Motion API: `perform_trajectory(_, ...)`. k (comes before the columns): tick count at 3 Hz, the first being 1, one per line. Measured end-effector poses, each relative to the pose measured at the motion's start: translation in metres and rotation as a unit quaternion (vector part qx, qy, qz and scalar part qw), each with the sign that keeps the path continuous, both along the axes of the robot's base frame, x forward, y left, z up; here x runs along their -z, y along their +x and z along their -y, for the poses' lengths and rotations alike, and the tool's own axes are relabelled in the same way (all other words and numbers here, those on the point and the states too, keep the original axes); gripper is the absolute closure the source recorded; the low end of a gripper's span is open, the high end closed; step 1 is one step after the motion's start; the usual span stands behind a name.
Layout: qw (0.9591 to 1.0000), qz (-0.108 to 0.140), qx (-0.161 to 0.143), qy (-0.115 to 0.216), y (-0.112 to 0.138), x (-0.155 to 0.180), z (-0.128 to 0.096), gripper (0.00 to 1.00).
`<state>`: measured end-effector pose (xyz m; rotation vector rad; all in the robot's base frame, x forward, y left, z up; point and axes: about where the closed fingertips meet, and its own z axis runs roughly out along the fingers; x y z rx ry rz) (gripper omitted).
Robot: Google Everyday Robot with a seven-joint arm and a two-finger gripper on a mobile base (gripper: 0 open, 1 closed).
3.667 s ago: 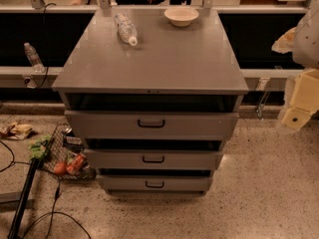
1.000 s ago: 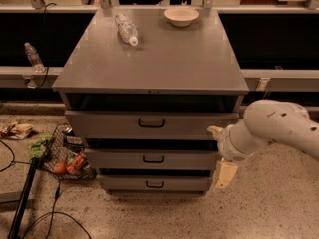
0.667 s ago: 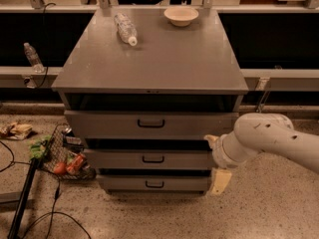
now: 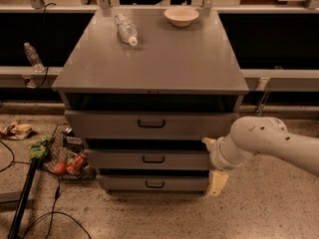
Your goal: Open middle drawer
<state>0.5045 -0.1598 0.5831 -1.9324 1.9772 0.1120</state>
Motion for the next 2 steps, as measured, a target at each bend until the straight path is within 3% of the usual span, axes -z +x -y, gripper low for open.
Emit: perform_trajectory(2,0.9991,-0.036,0.006,0.02,0.006,0.073,-0.007,0.0)
